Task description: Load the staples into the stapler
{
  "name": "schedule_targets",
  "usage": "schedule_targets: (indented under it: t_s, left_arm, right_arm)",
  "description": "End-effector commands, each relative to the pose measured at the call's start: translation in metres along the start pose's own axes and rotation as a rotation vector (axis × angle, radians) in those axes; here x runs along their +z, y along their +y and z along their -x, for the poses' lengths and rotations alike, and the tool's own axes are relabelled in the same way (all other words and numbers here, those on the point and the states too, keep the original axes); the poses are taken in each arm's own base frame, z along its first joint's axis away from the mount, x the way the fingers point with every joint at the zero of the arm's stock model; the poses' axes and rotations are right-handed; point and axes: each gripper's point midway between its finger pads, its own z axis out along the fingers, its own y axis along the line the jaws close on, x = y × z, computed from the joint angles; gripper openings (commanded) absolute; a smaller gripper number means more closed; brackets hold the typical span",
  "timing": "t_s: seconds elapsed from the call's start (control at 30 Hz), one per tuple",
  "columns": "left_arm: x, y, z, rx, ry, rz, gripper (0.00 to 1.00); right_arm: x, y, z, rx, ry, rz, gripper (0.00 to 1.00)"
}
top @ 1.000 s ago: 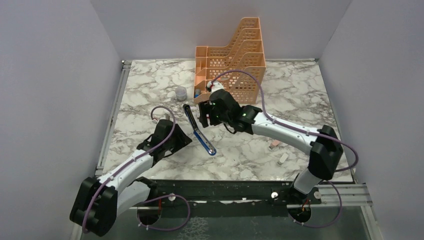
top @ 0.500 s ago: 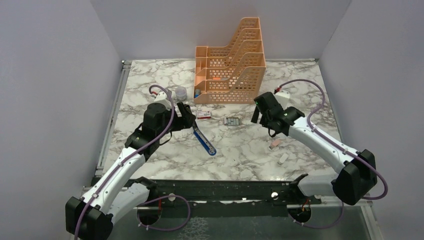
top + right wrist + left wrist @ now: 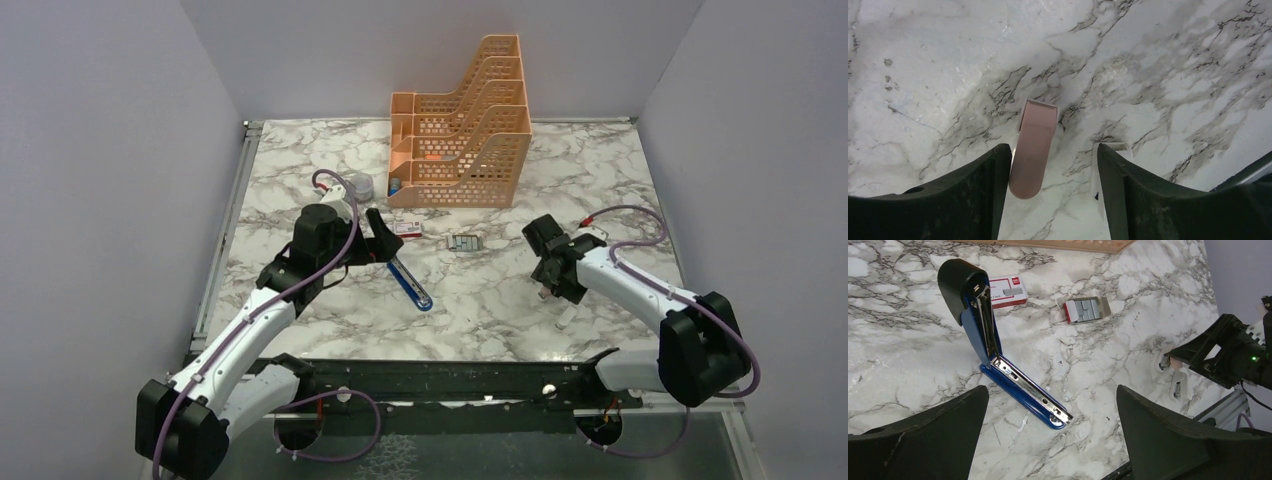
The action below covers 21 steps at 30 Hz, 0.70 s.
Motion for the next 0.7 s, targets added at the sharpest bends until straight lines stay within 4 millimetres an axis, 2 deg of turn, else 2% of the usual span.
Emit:
schedule_targets:
  t_s: [0.0, 0.13, 0.23, 0.37, 0.47, 0.67]
  left_arm:
    - [0.003, -0.006, -0.006, -0.008, 0.017, -0.049, 0.97]
    - [0.007, -0.009, -0.012, -0.022, 0.045, -0.058, 0.89]
    - [0.013, -0.018, -0.018, -0.028, 0.070, -0.076, 0.83]
    - [0.023, -0.033, -0.020, -0.053, 0.060, -0.100, 0.79]
    - [0.030, -0.044, -0.023, -0.063, 0.066, -0.112, 0.79]
    - [0.045, -0.070, -0.046, -0.055, 0.117, -0.131, 0.79]
  right_arm:
    - [0.012, 0.015, 0.001, 0.055, -0.031, 0.068, 0.64]
    - [0.016, 0.026, -0.001, 0.037, -0.030, 0.117, 0.54]
    - [0.020, 0.032, -0.007, -0.006, -0.006, 0.147, 0.45]
    - [0.018, 0.041, -0.009, -0.065, 0.008, 0.189, 0.33]
    - [0.008, 0.062, -0.011, -0.146, 0.037, 0.311, 0.31]
    - [-0.016, 0.088, -0.016, -0.242, 0.082, 0.500, 0.32]
